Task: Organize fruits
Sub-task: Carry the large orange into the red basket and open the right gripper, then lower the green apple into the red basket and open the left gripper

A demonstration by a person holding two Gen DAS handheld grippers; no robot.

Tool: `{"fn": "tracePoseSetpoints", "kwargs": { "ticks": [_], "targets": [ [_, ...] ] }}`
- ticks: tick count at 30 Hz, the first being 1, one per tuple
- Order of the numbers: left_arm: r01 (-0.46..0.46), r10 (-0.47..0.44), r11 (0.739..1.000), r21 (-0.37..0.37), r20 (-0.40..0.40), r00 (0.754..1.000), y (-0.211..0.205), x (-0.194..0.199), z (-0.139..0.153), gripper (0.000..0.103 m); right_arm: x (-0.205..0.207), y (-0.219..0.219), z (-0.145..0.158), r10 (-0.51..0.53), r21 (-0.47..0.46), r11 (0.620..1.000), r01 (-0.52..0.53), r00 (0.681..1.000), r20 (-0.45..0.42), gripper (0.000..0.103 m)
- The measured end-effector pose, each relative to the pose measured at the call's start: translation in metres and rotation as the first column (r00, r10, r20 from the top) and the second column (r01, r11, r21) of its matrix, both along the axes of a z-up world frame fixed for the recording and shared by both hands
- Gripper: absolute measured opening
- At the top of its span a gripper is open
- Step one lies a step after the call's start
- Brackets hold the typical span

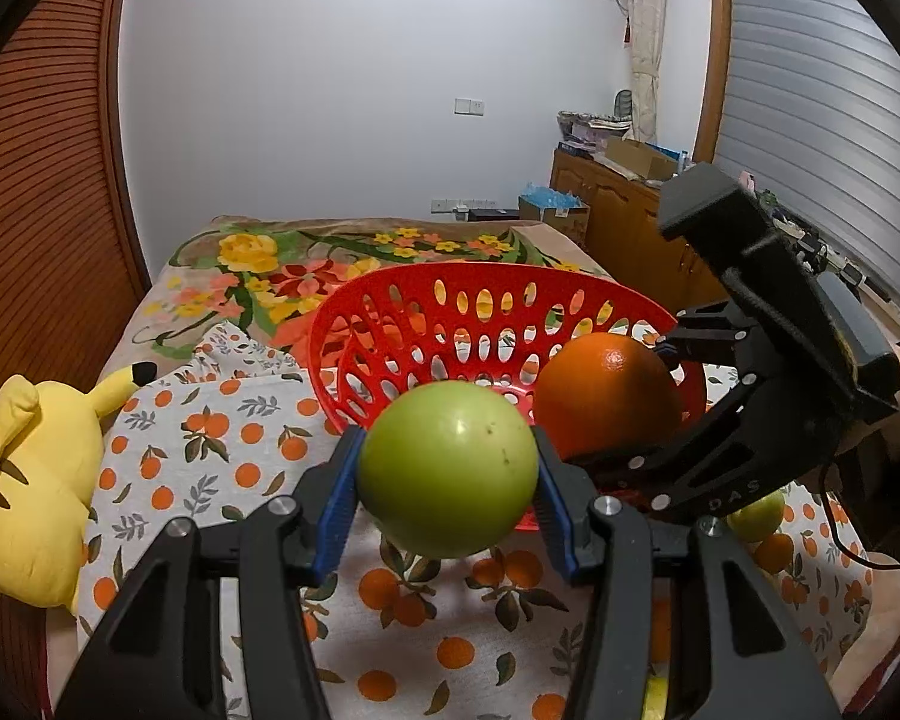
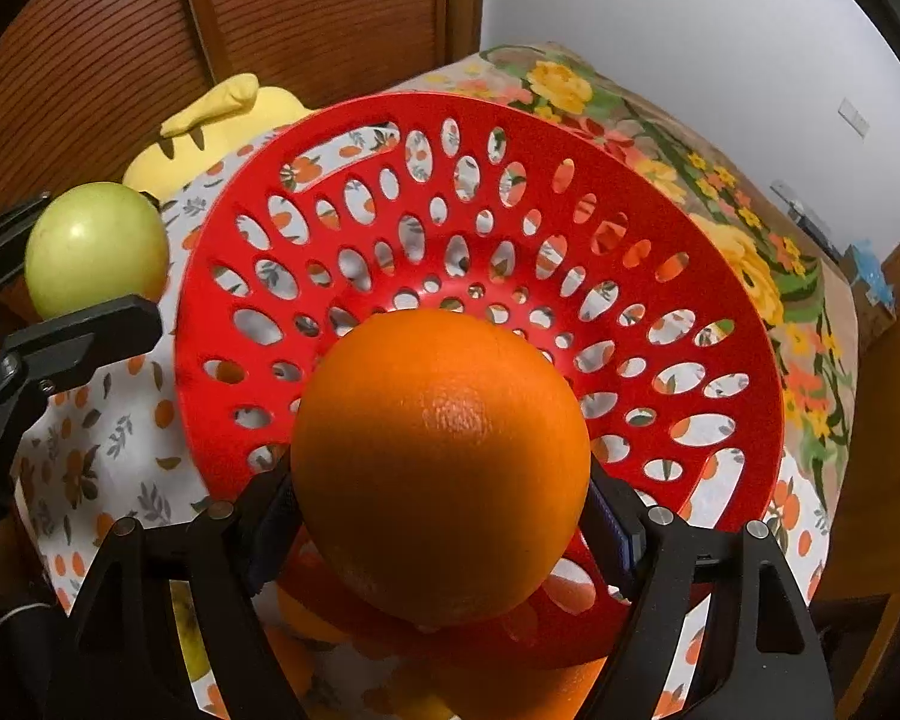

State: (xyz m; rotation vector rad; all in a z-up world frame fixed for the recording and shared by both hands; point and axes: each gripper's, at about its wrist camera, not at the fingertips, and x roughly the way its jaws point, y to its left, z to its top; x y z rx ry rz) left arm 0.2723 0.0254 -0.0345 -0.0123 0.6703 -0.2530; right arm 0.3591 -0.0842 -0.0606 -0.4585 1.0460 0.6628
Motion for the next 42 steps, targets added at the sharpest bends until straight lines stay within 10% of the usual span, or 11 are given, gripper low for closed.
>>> {"fn": "tracePoseSetpoints", "kwargs": {
  "ticks": [20, 42],
  "targets": [
    [-0.010, 0.010, 1.000, -0.005, -0.001, 1.000, 0.004, 0.002, 0.002, 0.052, 0.018, 0.010, -0.025, -0.012, -0.047, 0.999, 0.008, 0.997, -0.080, 0.085],
    [0.041, -0.040, 0.999, 0.015, -0.049, 0.998, -0.019, 0.028, -0.007, 0.052, -0.007, -0.065, 0.049, -0.202, 0.198, 0.964, 0.178, 0.973, 0.110, 0.091]
  ]
}}
